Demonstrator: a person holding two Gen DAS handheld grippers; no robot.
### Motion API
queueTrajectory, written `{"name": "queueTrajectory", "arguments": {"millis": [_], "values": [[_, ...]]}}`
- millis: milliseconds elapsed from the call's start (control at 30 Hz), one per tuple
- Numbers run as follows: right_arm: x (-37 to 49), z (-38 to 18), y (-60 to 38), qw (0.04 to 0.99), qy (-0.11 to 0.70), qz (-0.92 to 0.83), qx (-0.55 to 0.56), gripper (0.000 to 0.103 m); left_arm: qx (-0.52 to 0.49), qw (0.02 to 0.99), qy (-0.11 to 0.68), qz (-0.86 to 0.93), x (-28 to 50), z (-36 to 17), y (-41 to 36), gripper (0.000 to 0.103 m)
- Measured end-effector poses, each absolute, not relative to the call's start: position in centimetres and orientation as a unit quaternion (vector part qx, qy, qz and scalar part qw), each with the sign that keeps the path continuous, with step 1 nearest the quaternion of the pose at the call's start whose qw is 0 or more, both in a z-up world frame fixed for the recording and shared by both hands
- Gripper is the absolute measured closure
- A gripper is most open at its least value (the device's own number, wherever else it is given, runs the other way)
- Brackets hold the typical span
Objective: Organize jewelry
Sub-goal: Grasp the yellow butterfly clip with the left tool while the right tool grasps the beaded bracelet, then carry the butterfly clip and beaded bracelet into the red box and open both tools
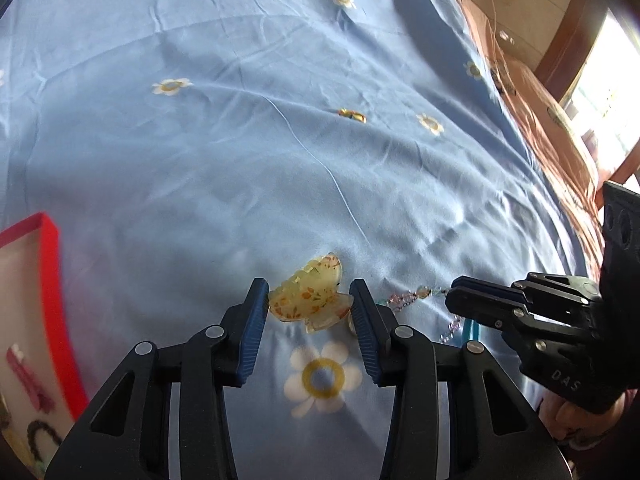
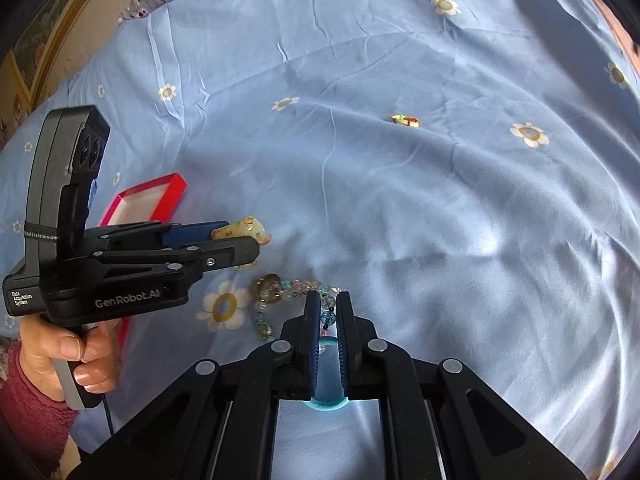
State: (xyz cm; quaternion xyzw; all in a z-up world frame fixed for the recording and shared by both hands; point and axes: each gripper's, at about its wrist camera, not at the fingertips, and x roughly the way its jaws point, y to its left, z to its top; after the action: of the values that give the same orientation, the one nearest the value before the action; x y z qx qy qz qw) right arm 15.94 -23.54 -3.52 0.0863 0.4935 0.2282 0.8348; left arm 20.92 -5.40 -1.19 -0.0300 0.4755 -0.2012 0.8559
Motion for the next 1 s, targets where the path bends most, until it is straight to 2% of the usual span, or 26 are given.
{"name": "queueTrajectory", "arguments": {"millis": [467,1000], "values": [[13.8,0.9,-19.9,0.845,0.453,0.273,0.078,0.096,-0.107,0.882,0.436,-0.147,13.9,2.1,2.1,0.063],[11.3,3.8,-13.5,0.835,0.433,0.334,0.056,0.096,-0.167,0.897,0.403,-0.066,6.7,3.0,11.5,0.063]]}}
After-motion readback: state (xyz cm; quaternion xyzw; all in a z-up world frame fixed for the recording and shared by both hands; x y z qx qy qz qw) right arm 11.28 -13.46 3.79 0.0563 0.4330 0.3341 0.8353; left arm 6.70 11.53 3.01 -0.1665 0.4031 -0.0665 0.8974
